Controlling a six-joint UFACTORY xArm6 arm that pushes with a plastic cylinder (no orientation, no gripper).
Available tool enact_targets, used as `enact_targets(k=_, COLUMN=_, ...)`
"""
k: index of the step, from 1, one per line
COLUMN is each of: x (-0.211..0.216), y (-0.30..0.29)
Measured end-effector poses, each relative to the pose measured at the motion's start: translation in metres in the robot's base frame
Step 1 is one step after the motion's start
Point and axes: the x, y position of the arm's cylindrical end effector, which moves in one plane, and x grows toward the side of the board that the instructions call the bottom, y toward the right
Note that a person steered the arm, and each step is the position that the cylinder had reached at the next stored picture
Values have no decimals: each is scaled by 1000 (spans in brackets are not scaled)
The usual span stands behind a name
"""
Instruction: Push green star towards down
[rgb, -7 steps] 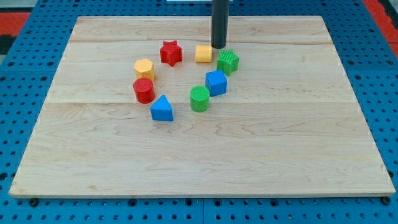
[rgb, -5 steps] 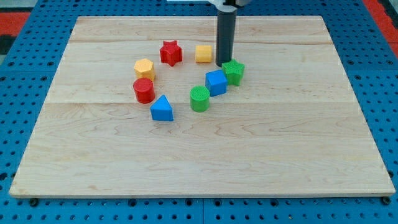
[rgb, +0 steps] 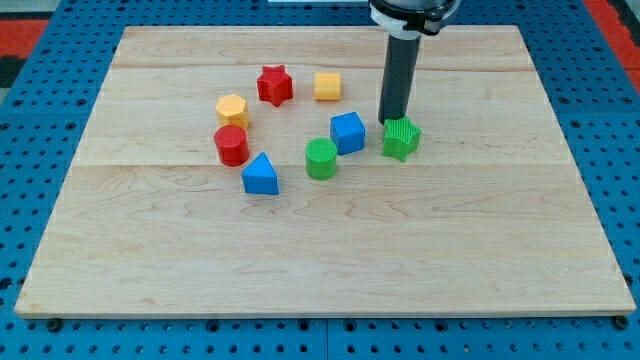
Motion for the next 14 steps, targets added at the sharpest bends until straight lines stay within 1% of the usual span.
enact_targets(k=3, x=0, y=2)
enact_targets(k=4, x=19, y=-2)
enact_targets(k=5, x=34, y=6)
enact_targets(k=6, x=64, y=4)
enact_targets(k=7, x=95, y=-39)
enact_targets(k=8, x=107, y=-81)
enact_targets(k=9, x=102, y=-95)
enact_targets(k=10, x=75, y=-28)
enact_targets(k=11, x=74, y=22)
enact_targets(k=12, x=82, y=36)
enact_targets(k=14, x=155, y=26)
